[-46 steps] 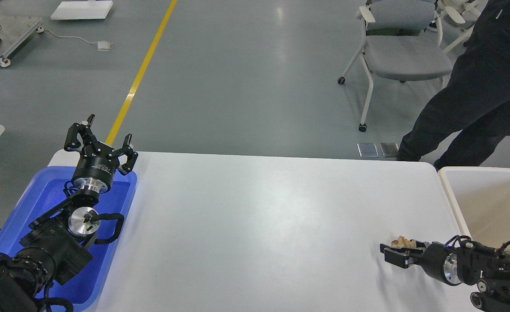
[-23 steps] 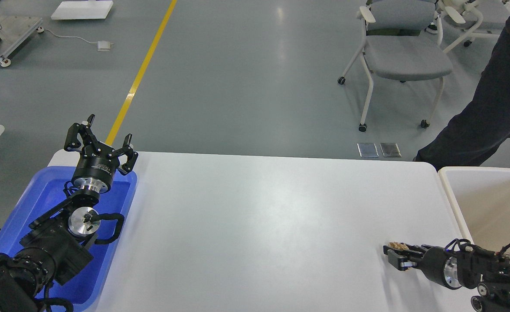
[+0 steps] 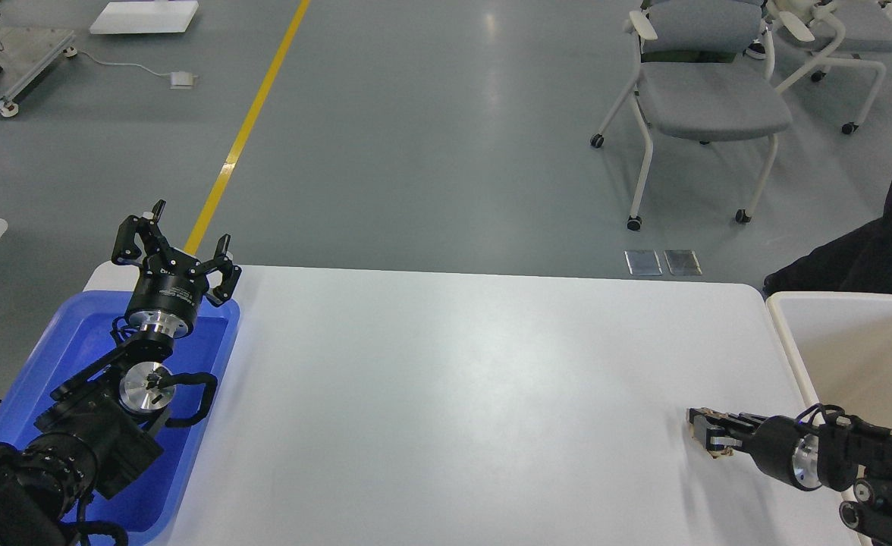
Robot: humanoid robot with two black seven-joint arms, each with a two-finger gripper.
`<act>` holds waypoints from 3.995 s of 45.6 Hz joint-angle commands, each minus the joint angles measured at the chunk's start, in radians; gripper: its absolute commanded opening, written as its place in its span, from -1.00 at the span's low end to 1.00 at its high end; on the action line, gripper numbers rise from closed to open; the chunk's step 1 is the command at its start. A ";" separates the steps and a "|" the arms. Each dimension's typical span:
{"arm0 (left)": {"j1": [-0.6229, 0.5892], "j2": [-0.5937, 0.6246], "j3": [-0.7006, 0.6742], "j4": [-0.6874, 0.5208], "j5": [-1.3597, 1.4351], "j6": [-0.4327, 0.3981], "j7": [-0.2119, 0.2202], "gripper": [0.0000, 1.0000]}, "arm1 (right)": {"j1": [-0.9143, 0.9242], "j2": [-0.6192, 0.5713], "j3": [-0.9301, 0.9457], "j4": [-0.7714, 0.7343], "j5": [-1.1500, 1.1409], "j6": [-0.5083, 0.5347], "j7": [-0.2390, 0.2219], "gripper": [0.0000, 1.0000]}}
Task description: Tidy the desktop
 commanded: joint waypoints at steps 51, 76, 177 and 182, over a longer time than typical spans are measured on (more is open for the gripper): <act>0.000 -0.001 0.000 -0.001 0.000 0.000 0.000 1.00 | 0.412 -0.286 0.015 -0.203 0.384 0.248 0.115 -1.00; 0.000 -0.001 0.000 0.001 0.000 0.000 0.000 1.00 | 0.193 0.094 0.054 -0.765 1.288 0.231 -0.210 -1.00; 0.000 0.001 0.000 0.001 0.000 0.000 0.000 1.00 | 0.040 0.055 0.919 -0.469 1.368 0.188 -0.355 1.00; 0.000 -0.001 0.000 0.001 0.000 0.000 0.000 1.00 | 0.040 0.058 1.003 -0.371 1.372 0.214 -0.357 1.00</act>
